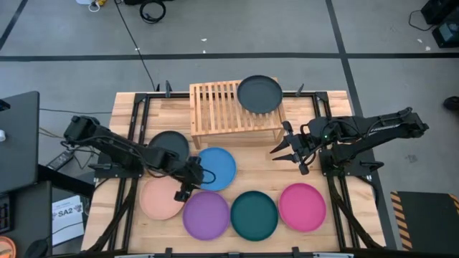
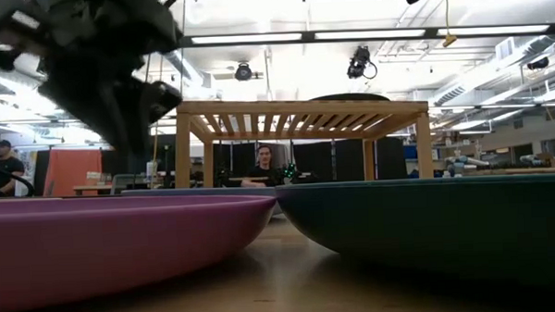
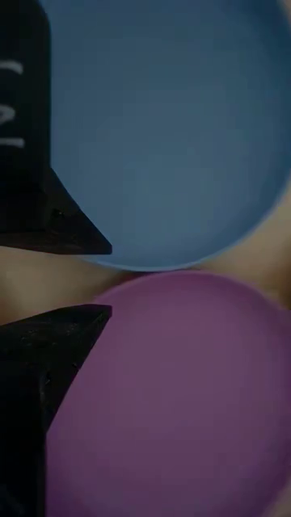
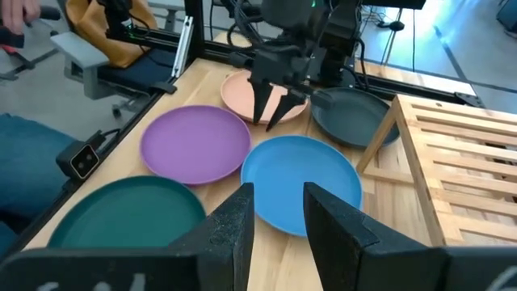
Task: Place and stack plates onto a shelf
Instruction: Put the blue plate to the left on the shelf
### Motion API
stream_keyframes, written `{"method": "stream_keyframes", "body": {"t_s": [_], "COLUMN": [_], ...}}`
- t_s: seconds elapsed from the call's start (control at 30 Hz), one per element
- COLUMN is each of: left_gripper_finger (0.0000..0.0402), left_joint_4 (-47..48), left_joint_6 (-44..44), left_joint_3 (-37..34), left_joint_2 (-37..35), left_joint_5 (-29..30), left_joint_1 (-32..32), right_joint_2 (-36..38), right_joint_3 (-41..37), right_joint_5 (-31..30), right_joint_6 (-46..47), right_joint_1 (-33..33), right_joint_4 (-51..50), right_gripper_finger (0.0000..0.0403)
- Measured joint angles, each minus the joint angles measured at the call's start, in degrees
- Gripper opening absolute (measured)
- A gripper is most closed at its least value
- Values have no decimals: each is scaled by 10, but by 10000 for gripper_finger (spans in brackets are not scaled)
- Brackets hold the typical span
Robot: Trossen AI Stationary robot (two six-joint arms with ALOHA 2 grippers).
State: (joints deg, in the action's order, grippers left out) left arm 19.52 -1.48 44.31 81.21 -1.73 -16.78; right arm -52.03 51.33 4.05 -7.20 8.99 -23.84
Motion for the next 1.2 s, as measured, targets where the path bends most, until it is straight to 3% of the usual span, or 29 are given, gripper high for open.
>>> {"method": "stream_keyframes", "body": {"t_s": [0.3,1.03,1.2], "left_gripper_finger": [117,117,117], "left_joint_4": [6,29,27], "left_joint_6": [86,88,126], "left_joint_3": [0,-24,-24], "left_joint_2": [31,32,32], "left_joint_5": [63,71,72], "left_joint_1": [-5,-8,-8], "right_joint_2": [-4,-5,-5], "right_joint_3": [0,0,0], "right_joint_5": [0,0,0], "right_joint_6": [0,0,0], "right_joint_1": [0,0,0], "right_joint_4": [-3,-4,-3], "right_gripper_finger": [114,114,114]}}
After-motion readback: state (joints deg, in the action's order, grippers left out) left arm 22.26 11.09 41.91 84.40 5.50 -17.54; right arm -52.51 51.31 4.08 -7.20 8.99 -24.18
